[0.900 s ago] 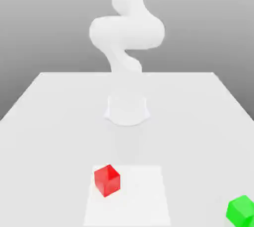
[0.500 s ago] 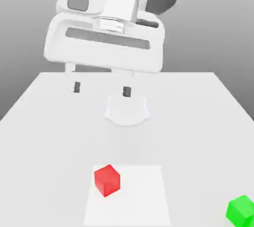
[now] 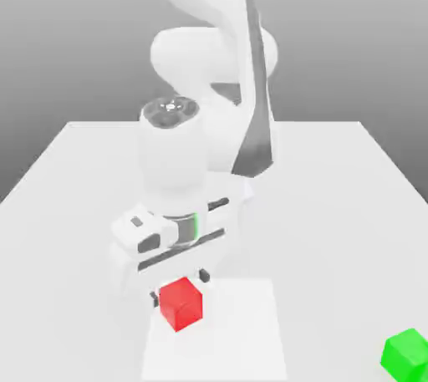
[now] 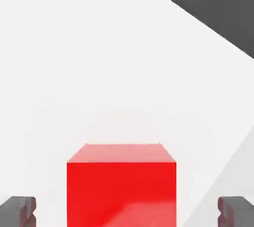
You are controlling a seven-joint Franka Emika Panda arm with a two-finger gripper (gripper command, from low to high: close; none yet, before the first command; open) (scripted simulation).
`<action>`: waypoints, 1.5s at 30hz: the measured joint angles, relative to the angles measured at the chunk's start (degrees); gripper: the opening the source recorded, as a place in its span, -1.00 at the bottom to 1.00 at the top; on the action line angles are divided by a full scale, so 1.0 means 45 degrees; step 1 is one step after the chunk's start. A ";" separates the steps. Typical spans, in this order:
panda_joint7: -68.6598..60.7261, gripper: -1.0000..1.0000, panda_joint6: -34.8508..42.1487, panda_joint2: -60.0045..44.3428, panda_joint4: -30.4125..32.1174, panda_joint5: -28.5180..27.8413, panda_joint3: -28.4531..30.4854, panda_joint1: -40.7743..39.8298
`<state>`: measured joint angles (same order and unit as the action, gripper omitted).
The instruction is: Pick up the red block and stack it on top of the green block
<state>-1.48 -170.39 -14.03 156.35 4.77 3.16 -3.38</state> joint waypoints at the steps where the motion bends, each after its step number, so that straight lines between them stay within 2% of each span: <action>1: 0.0000 -1.00 0.0000 0.0000 0.0000 0.0000 0.0000 0.0000; 7: 0.0014 -1.00 -0.0019 -0.0045 -0.0007 -0.0013 -0.0032 -0.0030; 15: 0.1000 -1.00 0.2428 0.2611 0.0203 -0.0887 0.0196 0.0334; 27: 0.6491 -1.00 0.4211 0.1265 -0.2897 -0.0834 -0.1035 0.2989; 39: 1.2709 -1.00 0.5769 -0.0339 -0.6090 -0.1520 -0.1874 0.5933; 43: 1.3341 -1.00 0.4531 -0.1882 -0.6396 -0.1824 -0.1745 0.6285; 44: 1.3388 1.00 0.4290 -0.2147 -0.6416 -0.1872 -0.1712 0.6323; 45: 1.3388 1.00 0.4290 -0.2147 -0.6416 -0.1872 -0.1712 0.6323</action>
<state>58.77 -151.09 -23.69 127.48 -3.65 -4.55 25.07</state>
